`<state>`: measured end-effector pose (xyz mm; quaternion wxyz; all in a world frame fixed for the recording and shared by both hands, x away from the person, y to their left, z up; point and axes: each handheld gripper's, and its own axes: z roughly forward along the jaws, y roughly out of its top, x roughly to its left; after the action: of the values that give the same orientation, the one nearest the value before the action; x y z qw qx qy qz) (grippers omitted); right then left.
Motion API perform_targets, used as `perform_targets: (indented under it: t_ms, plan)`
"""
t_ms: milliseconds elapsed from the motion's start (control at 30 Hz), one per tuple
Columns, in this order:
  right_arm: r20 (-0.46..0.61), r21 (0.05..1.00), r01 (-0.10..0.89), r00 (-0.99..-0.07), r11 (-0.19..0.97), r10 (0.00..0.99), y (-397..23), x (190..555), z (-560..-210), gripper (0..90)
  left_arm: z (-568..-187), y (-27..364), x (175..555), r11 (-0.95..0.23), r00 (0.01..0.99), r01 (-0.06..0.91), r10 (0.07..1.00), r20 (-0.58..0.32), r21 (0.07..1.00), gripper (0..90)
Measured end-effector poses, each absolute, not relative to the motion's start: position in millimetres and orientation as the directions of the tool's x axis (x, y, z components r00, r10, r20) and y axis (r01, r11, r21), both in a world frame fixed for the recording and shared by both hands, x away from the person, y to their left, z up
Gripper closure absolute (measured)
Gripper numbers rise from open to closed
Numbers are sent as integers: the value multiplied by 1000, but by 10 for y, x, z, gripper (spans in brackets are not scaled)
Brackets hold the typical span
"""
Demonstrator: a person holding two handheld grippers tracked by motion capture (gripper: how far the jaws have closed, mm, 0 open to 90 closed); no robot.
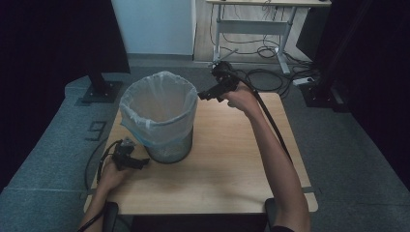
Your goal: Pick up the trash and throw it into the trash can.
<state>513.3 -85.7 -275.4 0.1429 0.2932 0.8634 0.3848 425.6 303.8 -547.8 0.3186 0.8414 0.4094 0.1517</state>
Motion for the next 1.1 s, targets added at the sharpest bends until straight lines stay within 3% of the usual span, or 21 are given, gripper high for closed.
perform_targets:
  t_ms: [1100]
  plan:
    - [17,783,438,-726,442,688,-1752,4999,-3297,0,-5478,3033,4253,-460,616,594,788,-6,660,0]
